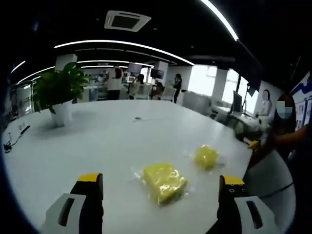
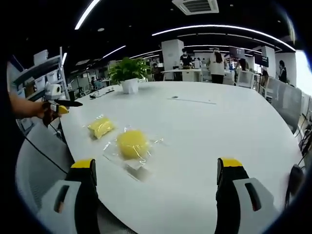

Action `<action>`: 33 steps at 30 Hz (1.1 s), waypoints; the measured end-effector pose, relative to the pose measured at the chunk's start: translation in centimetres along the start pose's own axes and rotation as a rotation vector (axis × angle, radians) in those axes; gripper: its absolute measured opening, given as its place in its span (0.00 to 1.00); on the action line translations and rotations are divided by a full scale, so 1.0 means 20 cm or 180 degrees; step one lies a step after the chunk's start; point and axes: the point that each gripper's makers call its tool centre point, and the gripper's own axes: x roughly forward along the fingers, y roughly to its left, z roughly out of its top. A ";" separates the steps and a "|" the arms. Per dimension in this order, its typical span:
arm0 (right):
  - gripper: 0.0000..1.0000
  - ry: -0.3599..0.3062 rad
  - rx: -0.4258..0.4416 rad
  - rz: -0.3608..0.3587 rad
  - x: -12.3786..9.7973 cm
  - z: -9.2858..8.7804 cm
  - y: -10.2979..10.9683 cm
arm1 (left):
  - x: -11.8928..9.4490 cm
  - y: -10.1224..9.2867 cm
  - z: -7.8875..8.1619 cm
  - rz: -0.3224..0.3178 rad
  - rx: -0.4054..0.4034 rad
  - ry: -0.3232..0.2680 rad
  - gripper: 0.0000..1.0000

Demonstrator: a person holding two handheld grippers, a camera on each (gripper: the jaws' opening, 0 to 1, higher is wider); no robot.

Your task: Compare the silicone blocks by pressing each to a similar depth, holding the contact briefly, and releasing to observe deformation and rebound differences across the visible hardness samples.

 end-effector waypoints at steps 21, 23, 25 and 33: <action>0.97 -0.0021 0.0100 -0.0068 0.00 -0.01 -0.02 | 0.13 -0.08 0.11 -0.0240 -0.0183 -0.0017 1.00; 0.97 -0.0038 0.0124 -0.0083 -0.01 -0.01 -0.02 | 0.14 -0.08 0.13 -0.0251 -0.0252 -0.0023 1.00; 0.97 -0.0046 0.0141 -0.0085 -0.01 -0.01 -0.01 | 0.16 -0.08 0.14 -0.0265 -0.0301 -0.0028 1.00; 0.97 -0.0017 0.0162 -0.0046 -0.02 -0.03 0.00 | 0.24 -0.12 0.21 -0.0333 -0.0483 -0.0113 1.00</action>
